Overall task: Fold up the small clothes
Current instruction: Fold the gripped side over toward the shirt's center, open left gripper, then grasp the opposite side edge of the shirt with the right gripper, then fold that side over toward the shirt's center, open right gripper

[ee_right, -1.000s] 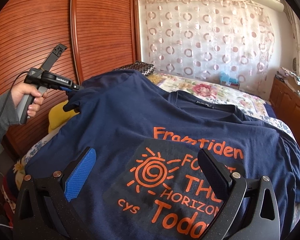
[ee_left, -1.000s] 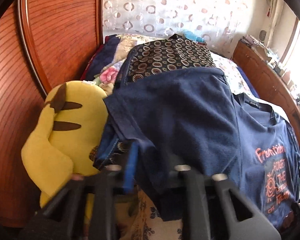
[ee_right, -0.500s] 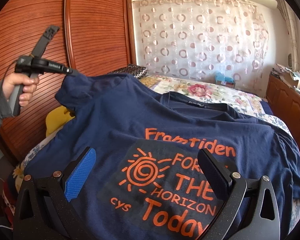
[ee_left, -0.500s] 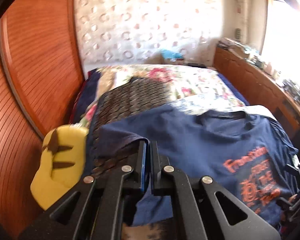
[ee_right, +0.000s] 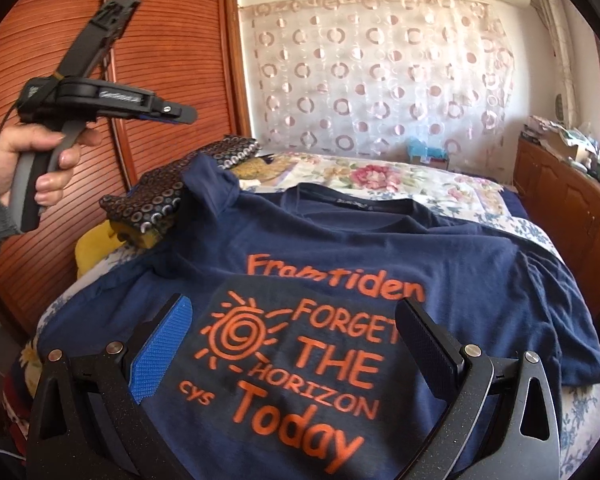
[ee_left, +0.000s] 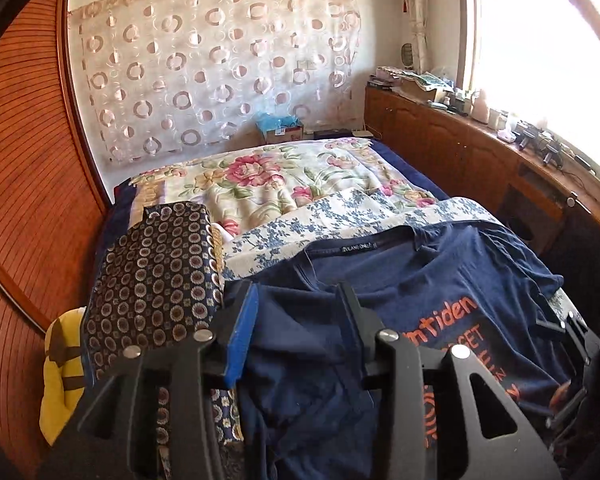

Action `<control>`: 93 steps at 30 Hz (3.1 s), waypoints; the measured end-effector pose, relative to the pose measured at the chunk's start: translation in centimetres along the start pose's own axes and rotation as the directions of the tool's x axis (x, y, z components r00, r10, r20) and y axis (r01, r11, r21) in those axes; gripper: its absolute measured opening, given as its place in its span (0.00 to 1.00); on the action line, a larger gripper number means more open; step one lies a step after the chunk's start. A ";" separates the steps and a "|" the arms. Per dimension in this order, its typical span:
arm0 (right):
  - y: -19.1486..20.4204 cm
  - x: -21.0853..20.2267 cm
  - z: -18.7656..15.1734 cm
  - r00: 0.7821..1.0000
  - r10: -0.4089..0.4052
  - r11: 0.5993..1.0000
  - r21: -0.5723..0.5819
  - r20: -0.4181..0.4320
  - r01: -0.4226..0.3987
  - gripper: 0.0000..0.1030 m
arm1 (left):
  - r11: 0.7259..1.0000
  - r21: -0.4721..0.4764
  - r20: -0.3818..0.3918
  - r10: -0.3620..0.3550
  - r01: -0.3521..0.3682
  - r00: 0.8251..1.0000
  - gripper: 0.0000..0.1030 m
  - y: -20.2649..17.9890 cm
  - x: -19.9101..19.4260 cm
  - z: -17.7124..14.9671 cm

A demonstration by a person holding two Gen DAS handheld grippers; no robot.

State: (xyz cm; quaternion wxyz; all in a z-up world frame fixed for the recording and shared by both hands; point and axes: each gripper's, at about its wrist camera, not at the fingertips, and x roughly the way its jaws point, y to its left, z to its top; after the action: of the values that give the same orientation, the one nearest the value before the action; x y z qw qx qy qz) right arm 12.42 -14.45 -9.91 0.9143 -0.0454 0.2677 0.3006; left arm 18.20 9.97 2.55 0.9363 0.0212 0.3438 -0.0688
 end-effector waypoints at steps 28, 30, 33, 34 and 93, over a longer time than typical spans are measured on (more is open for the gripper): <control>0.5 13.4 6.7 0.979 0.135 0.979 -0.134 -0.150 -0.156 0.77 | 0.995 -0.086 0.075 0.056 -0.050 0.996 0.55 -1.3 -3.1 -14.3; 1.2 15.7 7.2 0.971 0.153 0.977 -0.120 -0.183 -0.177 0.77 | 0.995 -0.091 0.070 0.049 -0.042 0.996 0.55 -1.2 -3.3 -14.6; 2.7 18.3 7.5 0.963 0.164 0.973 -0.127 -0.215 -0.194 0.77 | 0.995 -0.087 0.059 0.060 -0.055 0.996 0.55 -0.9 -3.7 -15.0; 3.2 19.0 7.7 0.961 0.164 0.971 -0.134 -0.223 -0.197 0.77 | 0.995 -0.083 0.055 0.067 -0.063 0.996 0.55 -0.8 -3.8 -15.1; -1.0 15.9 9.0 0.963 0.096 0.988 -0.091 -0.253 -0.122 0.42 | 0.991 -0.135 0.051 0.031 -0.024 0.998 0.55 -1.6 -3.3 -15.3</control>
State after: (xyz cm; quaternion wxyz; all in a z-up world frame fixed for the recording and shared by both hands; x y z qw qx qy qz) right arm 27.95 -4.73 -10.57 0.8521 -0.1162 0.3653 0.3562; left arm 5.74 10.12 -6.96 0.9452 -0.0391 0.3223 -0.0332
